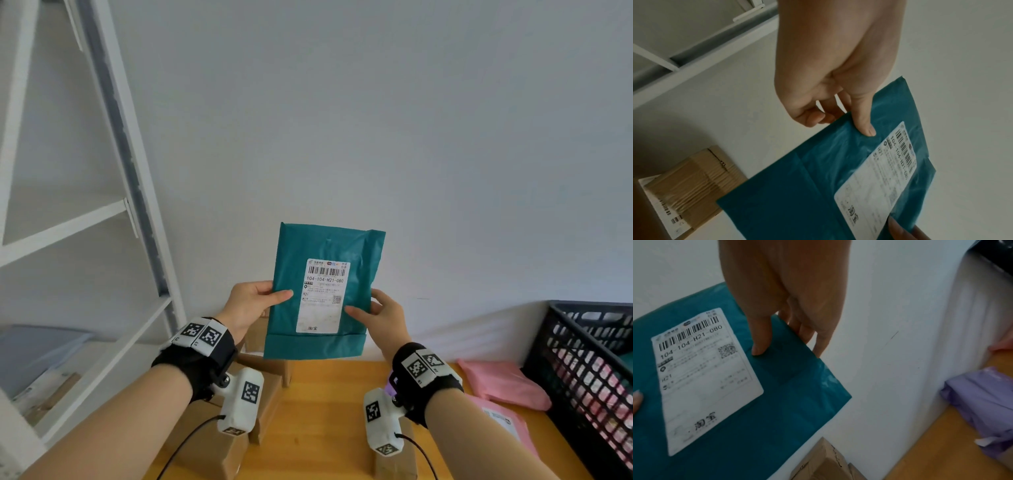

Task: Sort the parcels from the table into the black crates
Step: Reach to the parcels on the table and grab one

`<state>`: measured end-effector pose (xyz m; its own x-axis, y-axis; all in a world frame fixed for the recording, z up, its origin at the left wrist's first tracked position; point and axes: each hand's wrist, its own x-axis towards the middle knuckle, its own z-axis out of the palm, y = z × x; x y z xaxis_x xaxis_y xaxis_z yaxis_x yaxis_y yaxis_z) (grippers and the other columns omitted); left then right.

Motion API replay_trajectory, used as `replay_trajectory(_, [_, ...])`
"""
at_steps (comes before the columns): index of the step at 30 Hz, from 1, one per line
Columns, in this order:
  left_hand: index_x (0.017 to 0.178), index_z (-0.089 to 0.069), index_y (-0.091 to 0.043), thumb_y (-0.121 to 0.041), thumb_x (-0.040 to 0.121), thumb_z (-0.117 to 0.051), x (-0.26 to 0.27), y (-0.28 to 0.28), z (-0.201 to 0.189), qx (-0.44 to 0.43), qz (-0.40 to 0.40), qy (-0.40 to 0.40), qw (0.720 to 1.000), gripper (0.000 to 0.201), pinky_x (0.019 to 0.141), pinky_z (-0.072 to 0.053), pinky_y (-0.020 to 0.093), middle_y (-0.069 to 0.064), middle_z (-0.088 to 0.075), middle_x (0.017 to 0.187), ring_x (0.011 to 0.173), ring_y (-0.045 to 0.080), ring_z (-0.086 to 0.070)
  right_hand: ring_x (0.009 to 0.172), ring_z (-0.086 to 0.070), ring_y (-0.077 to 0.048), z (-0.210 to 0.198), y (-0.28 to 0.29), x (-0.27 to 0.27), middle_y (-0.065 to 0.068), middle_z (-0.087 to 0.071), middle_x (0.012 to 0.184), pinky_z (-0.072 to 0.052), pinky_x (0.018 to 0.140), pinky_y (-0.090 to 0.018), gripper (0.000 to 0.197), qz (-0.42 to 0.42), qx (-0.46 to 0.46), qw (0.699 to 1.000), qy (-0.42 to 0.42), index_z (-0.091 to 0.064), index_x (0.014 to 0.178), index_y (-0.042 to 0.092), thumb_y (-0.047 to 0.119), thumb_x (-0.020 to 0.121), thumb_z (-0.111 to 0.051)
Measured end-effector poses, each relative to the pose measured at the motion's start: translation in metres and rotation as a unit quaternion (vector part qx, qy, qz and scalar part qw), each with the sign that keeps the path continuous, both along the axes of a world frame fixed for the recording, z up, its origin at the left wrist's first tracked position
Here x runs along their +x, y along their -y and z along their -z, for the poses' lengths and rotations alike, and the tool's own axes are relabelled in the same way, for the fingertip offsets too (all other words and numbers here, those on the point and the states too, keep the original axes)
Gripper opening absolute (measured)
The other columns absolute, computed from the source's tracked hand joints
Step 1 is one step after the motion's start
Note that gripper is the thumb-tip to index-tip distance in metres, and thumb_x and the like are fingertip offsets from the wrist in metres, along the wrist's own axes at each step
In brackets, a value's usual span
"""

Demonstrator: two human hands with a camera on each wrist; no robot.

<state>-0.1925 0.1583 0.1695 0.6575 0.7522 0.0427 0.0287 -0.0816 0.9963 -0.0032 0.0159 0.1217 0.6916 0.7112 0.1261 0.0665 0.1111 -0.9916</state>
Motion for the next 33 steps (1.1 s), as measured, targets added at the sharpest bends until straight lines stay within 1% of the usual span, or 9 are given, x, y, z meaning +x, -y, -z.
replay_trajectory(3, [0.114,-0.066,-0.006,-0.008,0.085,-0.066,-0.002,-0.001,-0.005,-0.007,0.002,0.007,1.000,0.029,0.052,-0.048,0.012,0.007,-0.071,0.106,0.074,0.004,-0.069,0.081,-0.072,-0.012,-0.005,0.000,-0.001,-0.002,-0.074,0.095,-0.055,0.064,-0.020,0.033,-0.009,0.017,1.000,-0.008,-0.062,0.108,0.011,-0.002,0.080,-0.071])
replay_trajectory(7, [0.113,-0.067,-0.010,-0.011,0.086,-0.066,-0.002,-0.005,-0.011,0.035,-0.004,-0.009,0.999,0.027,0.074,-0.054,0.015,-0.001,-0.072,0.105,0.091,0.007,-0.067,0.090,-0.070,-0.017,-0.012,-0.003,0.000,-0.002,-0.073,0.100,-0.059,0.074,-0.031,0.038,-0.014,0.024,1.000,0.008,-0.062,0.109,0.019,-0.002,0.078,-0.073])
replay_trajectory(9, [0.109,-0.067,-0.018,-0.011,0.087,-0.066,0.000,-0.006,-0.015,0.074,-0.007,-0.022,0.997,0.024,0.077,-0.054,0.017,-0.004,-0.070,0.104,0.095,0.007,-0.065,0.093,-0.070,-0.018,-0.017,-0.004,0.000,-0.001,-0.072,0.101,-0.059,0.077,-0.036,0.041,-0.015,0.029,0.999,0.018,-0.061,0.110,0.022,-0.001,0.078,-0.073])
replay_trajectory(11, [0.106,-0.064,-0.027,-0.009,0.086,-0.066,0.001,-0.008,-0.018,0.109,0.001,-0.040,0.993,0.027,0.086,-0.054,0.029,-0.003,-0.069,0.103,0.098,0.013,-0.064,0.094,-0.069,-0.018,-0.023,-0.004,0.001,-0.001,-0.072,0.103,-0.059,0.077,-0.036,0.043,-0.014,0.039,0.999,0.024,-0.059,0.114,0.021,-0.001,0.079,-0.072])
replay_trajectory(13, [0.108,-0.060,-0.031,-0.005,0.086,-0.066,0.001,-0.008,-0.021,0.135,0.007,-0.052,0.989,0.034,0.089,-0.053,0.035,-0.004,-0.067,0.101,0.099,0.018,-0.062,0.092,-0.070,-0.016,-0.028,-0.005,0.003,0.000,-0.072,0.102,-0.059,0.073,-0.032,0.045,-0.010,0.049,0.998,0.024,-0.058,0.117,0.021,-0.001,0.080,-0.071])
replay_trajectory(15, [0.114,-0.057,-0.030,-0.003,0.085,-0.066,0.001,-0.009,-0.023,0.153,0.004,-0.053,0.987,0.040,0.085,-0.054,0.033,-0.004,-0.065,0.100,0.099,0.018,-0.061,0.092,-0.070,-0.016,-0.032,-0.005,0.004,0.000,-0.072,0.103,-0.059,0.071,-0.031,0.047,-0.007,0.055,0.998,0.028,-0.057,0.120,0.020,-0.001,0.080,-0.071])
replay_trajectory(20, [0.130,-0.051,-0.027,0.002,0.083,-0.067,0.003,-0.011,-0.028,0.163,-0.009,-0.041,0.986,0.057,0.073,-0.054,0.023,0.007,-0.062,0.103,0.097,0.018,-0.061,0.093,-0.070,-0.019,-0.038,-0.002,0.009,-0.003,-0.072,0.104,-0.059,0.075,-0.034,0.048,-0.002,0.054,0.997,0.047,-0.057,0.121,0.017,-0.002,0.080,-0.071])
replay_trajectory(29, [0.133,-0.050,-0.025,0.004,0.083,-0.066,0.004,-0.013,-0.030,0.157,-0.008,-0.036,0.987,0.060,0.064,-0.054,0.017,0.011,-0.061,0.104,0.095,0.019,-0.062,0.091,-0.070,-0.021,-0.045,-0.001,0.011,-0.005,-0.070,0.103,-0.059,0.077,-0.036,0.052,0.015,0.067,0.996,0.056,-0.056,0.123,0.018,-0.003,0.078,-0.072])
replay_trajectory(33, [0.133,-0.050,-0.025,0.003,0.083,-0.066,-0.001,-0.013,-0.030,0.152,-0.009,-0.036,0.988,0.059,0.063,-0.053,0.016,0.009,-0.061,0.104,0.095,0.016,-0.061,0.090,-0.069,-0.018,-0.046,0.000,0.006,-0.002,-0.070,0.101,-0.059,0.074,-0.031,0.050,0.018,0.070,0.996,0.059,-0.057,0.120,0.021,-0.003,0.079,-0.072])
